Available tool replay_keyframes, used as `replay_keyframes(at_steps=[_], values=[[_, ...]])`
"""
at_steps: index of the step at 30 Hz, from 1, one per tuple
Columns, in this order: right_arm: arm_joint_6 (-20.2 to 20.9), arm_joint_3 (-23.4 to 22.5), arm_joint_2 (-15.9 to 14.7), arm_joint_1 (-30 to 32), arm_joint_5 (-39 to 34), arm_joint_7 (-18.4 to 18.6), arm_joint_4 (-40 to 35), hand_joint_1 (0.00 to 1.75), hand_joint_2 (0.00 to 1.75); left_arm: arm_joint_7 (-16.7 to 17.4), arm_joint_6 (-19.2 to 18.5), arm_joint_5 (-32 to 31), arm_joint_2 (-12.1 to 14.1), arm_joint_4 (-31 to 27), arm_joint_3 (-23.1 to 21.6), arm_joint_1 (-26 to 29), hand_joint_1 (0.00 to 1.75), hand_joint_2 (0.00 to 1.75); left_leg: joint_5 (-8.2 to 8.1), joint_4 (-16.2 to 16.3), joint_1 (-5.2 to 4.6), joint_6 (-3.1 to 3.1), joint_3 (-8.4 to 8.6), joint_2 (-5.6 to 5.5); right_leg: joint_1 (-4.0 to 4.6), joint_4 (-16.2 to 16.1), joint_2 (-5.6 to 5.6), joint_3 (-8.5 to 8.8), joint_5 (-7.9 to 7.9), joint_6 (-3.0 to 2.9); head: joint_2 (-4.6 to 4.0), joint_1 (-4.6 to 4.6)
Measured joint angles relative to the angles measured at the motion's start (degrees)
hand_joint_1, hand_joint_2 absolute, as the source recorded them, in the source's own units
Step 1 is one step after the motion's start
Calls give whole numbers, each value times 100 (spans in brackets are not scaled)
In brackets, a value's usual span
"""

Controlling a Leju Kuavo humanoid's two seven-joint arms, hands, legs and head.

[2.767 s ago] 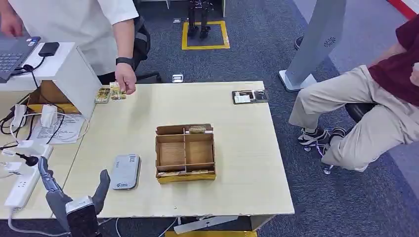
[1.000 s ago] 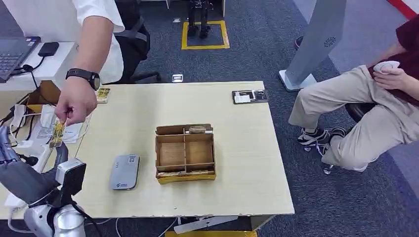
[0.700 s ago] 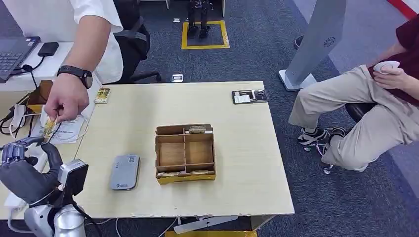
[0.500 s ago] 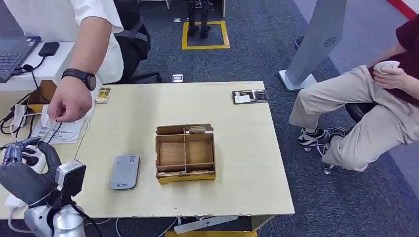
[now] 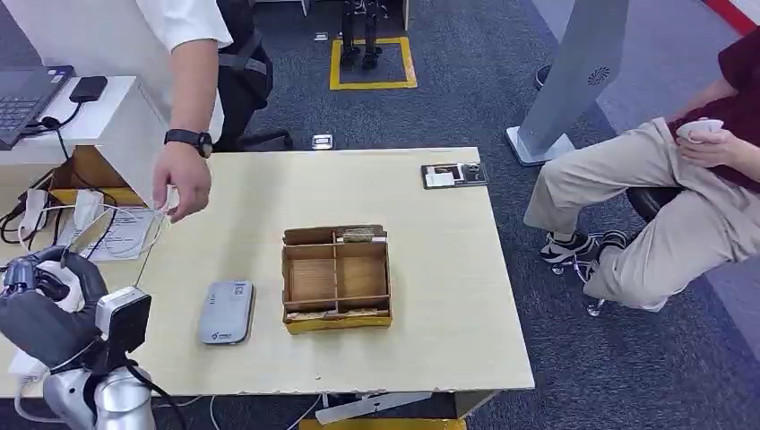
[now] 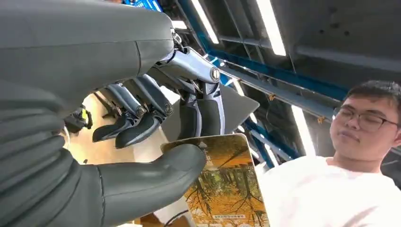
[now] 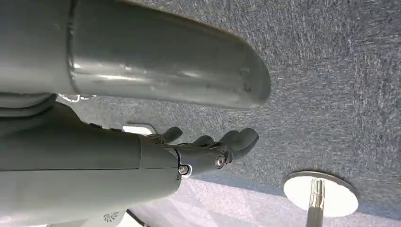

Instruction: Pass the card to the sensor for recognition and then transmit it.

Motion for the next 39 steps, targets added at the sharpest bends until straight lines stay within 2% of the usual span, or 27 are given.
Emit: replay_keyframes(at_steps=[13,22,26,28,31,39], values=[[0,2,-2,3,0,0,15,0,0,2,0,0,0,2,0,-1,175,175,0,0,0,0,0,0,0,0,0,-1,0,0,0,0],[0,37,-4,8,-55,66,30,0,0,238,0,-107,0,4,9,0,175,175,0,0,0,0,0,0,0,0,0,-1,0,0,2,-2],[0,77,-7,11,-114,66,35,0,0,304,0,-133,-2,28,113,9,175,175,0,0,0,0,-1,0,0,0,0,-1,0,0,0,0],[0,87,-7,12,-149,66,37,0,0,208,0,-146,-4,35,223,23,175,175,0,0,0,0,-1,0,0,0,0,-1,0,0,0,0],[0,94,-13,15,-164,66,39,0,0,173,0,-441,-13,35,330,51,175,175,0,0,0,0,-3,0,0,0,-1,0,0,0,0,0],[2,105,-33,16,-267,66,42,0,0,603,0,-1443,-24,66,341,90,175,175,0,0,0,0,-5,-1,0,0,-2,0,0,0,0,0]])
